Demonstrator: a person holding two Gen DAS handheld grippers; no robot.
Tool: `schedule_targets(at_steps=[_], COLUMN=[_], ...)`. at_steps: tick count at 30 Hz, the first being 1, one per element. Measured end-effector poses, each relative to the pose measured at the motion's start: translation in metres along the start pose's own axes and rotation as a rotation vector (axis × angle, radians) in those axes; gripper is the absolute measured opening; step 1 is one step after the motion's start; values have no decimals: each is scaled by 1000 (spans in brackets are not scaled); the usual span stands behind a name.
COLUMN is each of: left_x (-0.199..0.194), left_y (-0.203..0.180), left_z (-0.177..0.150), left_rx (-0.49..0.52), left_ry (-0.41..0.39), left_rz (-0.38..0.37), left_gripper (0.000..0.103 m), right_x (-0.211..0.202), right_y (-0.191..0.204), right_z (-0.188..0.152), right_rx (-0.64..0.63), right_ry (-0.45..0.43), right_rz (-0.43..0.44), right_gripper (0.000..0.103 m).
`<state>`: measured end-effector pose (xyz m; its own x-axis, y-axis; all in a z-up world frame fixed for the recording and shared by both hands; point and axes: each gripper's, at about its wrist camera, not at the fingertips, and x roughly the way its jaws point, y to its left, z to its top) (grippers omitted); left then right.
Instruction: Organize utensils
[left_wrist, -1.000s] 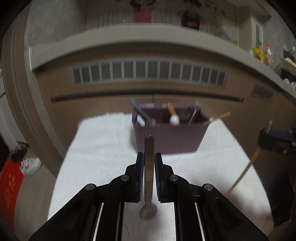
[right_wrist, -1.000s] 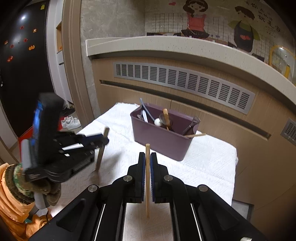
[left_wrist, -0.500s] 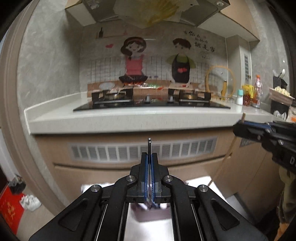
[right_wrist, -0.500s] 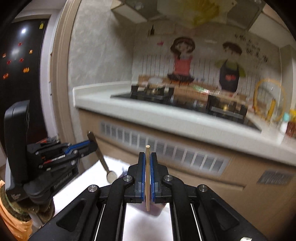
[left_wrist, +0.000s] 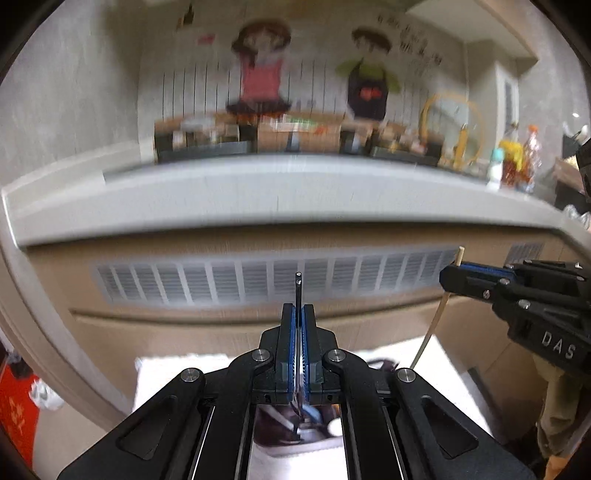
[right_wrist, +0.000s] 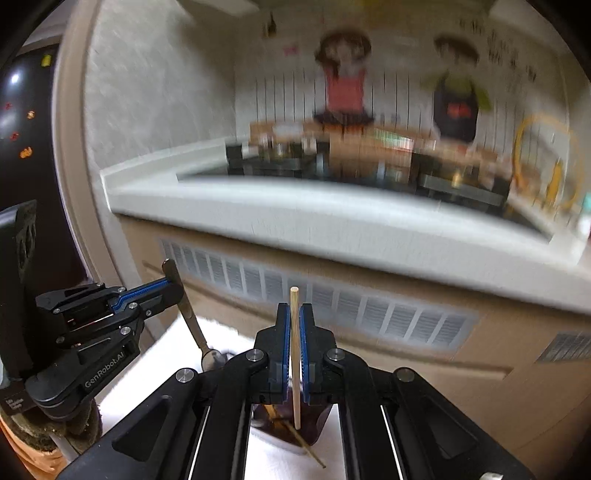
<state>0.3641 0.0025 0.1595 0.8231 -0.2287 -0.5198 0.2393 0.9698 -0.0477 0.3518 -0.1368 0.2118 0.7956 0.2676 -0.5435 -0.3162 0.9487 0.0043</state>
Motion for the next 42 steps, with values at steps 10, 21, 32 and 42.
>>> schedule_targets(at_steps=[10,21,32,42], left_x=[66,15,-106,-160], left_y=[-3,16,-8,-36], left_z=[-52,-49,-155,-264], left_rx=[3,-127,-111,-105], left_ry=[120,13,-101,-84], left_rz=[48,73,144,229], left_gripper=[6,52,93,103], right_x=[103,72,-35,-85], right_y=[-8,-16,46,71], right_z=[-78,-96,-172,-272], right_rx=[73,107,65,158], right_ry=[215,149,-43,-32], right_rz=[-7,-64,-145,-179], right_gripper=[6,38,81,92])
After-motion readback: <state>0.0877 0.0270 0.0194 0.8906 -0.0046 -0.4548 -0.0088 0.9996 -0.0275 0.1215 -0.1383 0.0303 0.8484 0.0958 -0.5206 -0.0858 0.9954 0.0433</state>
